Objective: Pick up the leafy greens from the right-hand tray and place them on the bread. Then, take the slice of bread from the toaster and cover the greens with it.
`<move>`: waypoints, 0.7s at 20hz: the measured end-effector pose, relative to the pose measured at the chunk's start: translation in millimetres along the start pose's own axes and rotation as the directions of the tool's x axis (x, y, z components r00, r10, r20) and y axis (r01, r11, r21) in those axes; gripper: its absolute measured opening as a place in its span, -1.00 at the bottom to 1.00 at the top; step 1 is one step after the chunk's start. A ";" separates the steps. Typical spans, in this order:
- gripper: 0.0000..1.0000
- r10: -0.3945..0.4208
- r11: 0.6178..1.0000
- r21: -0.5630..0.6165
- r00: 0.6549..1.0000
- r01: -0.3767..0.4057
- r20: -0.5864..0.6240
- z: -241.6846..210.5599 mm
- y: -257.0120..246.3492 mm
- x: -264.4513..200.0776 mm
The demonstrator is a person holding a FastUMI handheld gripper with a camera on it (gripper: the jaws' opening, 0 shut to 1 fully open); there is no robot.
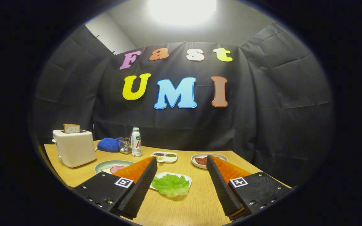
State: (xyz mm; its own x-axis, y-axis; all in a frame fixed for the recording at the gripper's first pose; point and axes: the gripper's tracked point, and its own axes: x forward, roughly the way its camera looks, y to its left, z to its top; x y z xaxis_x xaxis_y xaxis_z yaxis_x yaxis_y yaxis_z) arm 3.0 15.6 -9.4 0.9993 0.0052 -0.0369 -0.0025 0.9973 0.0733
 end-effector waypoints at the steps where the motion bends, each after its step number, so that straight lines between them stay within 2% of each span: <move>1: 0.92 0.000 1.000 0.005 1.000 0.000 -0.004 -1.2 -0.7 0.4; 4: 0.92 -0.003 1.000 0.013 1.000 0.003 -0.023 -6.7 -3.1 2.2; 9: 0.92 -0.006 0.999 0.047 0.992 0.011 -0.123 -35.6 -6.3 9.9; 14: 0.92 0.027 0.996 0.090 0.968 -0.005 -0.250 -71.8 2.4 17.7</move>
State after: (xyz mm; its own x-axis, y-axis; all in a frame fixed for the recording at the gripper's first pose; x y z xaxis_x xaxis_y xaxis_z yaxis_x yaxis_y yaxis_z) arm 18.0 23.4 -81.4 0.9577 0.0507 -0.2832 -0.0042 0.9867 0.1626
